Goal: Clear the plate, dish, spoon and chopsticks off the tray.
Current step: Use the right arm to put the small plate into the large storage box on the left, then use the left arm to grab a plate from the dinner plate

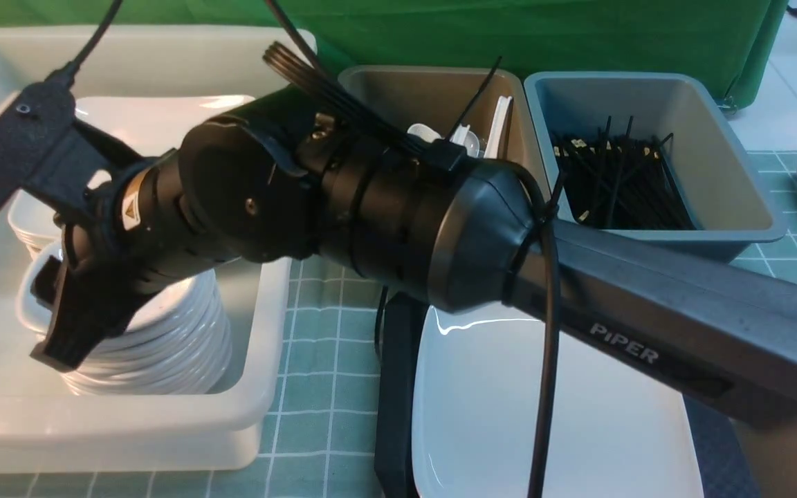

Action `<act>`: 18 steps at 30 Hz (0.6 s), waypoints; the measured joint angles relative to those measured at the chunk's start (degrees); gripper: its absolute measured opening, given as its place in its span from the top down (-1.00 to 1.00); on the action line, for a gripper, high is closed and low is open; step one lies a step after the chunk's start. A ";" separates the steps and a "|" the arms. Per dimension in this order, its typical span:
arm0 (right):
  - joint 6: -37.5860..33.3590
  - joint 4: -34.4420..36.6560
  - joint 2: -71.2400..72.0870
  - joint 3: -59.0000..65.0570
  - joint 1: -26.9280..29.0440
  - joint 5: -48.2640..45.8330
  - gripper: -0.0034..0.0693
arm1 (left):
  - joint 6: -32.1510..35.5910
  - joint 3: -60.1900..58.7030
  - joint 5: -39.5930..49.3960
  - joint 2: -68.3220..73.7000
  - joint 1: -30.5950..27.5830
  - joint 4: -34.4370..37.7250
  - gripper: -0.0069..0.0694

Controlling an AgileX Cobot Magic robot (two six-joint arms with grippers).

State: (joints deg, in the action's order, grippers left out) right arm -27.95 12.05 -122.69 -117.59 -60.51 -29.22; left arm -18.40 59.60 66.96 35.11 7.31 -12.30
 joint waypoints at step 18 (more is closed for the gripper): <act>25.89 -25.09 26.50 10.70 29.24 -35.59 0.86 | 19.96 -1.04 1.32 0.99 0.00 18.31 0.79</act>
State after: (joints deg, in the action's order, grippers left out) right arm -2.07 -13.04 -96.19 -106.89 -31.27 -64.80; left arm 1.56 58.57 68.28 36.10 7.31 6.01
